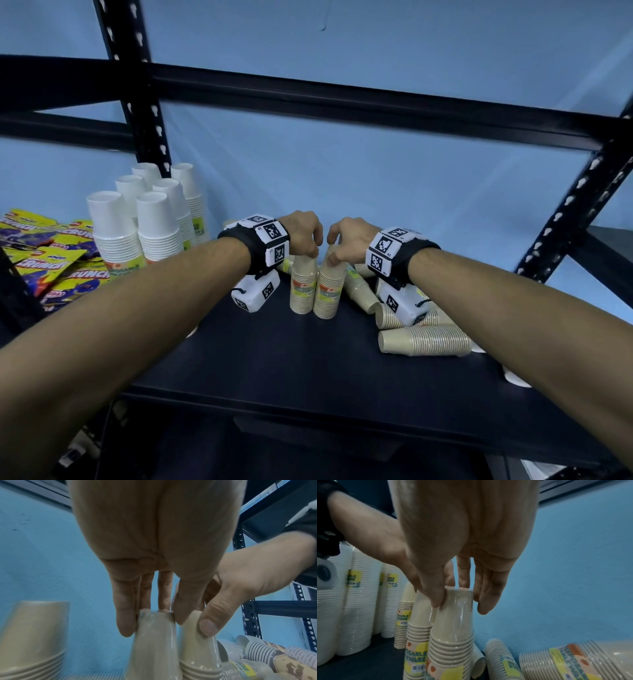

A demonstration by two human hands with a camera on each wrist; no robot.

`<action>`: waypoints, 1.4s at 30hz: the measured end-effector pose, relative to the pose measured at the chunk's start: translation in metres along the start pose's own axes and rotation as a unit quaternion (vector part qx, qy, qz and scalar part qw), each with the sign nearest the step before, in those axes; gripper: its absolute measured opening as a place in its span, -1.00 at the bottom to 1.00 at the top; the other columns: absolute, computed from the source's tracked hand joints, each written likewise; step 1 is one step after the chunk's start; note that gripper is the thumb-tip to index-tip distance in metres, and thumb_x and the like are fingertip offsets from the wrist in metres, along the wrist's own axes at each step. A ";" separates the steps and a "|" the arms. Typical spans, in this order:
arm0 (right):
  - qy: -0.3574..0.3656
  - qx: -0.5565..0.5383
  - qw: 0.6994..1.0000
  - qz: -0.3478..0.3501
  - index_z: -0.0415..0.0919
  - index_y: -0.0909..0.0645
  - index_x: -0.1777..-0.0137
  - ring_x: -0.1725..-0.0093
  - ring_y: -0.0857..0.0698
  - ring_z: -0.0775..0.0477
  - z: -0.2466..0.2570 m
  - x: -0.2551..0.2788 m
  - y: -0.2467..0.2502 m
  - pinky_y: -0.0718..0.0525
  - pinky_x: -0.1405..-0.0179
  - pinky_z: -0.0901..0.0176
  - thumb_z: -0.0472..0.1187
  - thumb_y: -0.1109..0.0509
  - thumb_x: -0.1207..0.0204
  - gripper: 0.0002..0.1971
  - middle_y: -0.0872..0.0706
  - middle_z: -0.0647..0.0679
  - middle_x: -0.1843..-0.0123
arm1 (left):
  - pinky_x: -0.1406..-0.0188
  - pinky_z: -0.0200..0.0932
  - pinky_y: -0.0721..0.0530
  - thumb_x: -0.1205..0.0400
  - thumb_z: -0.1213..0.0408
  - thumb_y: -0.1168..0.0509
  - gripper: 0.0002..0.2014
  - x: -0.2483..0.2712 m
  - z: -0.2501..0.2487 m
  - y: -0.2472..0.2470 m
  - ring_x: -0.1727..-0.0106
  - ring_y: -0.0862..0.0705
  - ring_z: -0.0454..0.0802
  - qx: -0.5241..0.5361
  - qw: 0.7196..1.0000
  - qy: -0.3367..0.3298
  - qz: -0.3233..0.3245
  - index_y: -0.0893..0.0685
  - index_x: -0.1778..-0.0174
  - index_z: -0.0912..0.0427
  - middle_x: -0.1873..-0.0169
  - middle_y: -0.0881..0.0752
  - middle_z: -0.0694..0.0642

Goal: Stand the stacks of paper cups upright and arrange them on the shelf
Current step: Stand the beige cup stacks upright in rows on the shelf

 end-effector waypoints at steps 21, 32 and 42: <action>0.033 -0.004 0.999 0.012 -0.24 -0.72 -0.18 0.11 -0.68 -0.10 0.039 -0.006 0.002 -0.46 0.49 0.32 -0.11 -0.59 -0.39 -0.62 -0.71 -0.11 0.02 | -0.02 -0.06 -0.75 -0.53 0.45 -0.45 -0.66 0.019 0.018 0.017 -0.10 -0.77 0.13 -0.025 0.998 0.043 0.049 -0.75 -0.23 0.22 -0.13 -0.78 0.17; 0.082 -0.002 0.997 -0.005 -0.27 -0.74 -0.09 0.02 -0.76 -0.19 0.094 -0.023 -0.007 -0.67 0.20 0.14 -0.09 -0.58 -0.37 -0.65 -0.77 -0.19 -0.06 | -0.12 0.02 -0.75 -0.51 0.46 -0.41 -0.70 0.041 0.065 0.038 -0.12 -0.74 0.16 -0.072 0.992 0.101 -0.019 -0.76 -0.16 0.27 -0.11 -0.78 0.22; 0.111 -0.008 0.994 -0.008 -0.32 -0.73 -0.10 -0.02 -0.75 -0.25 0.124 -0.031 -0.016 -0.61 0.21 0.14 -0.16 -0.51 -0.45 -0.71 -0.75 -0.23 -0.08 | -0.05 -0.04 -0.69 -0.58 0.44 -0.32 -0.72 0.055 0.088 0.037 -0.17 -0.72 0.18 -0.081 0.987 0.139 -0.017 -0.72 -0.21 0.29 -0.16 -0.74 0.24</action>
Point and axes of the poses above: each hand's wrist, its own x-axis away from the middle knuckle, its own y-axis out of the back of the hand, z = x × y, the point moved 10 cm from there along -x, towards the middle knuckle
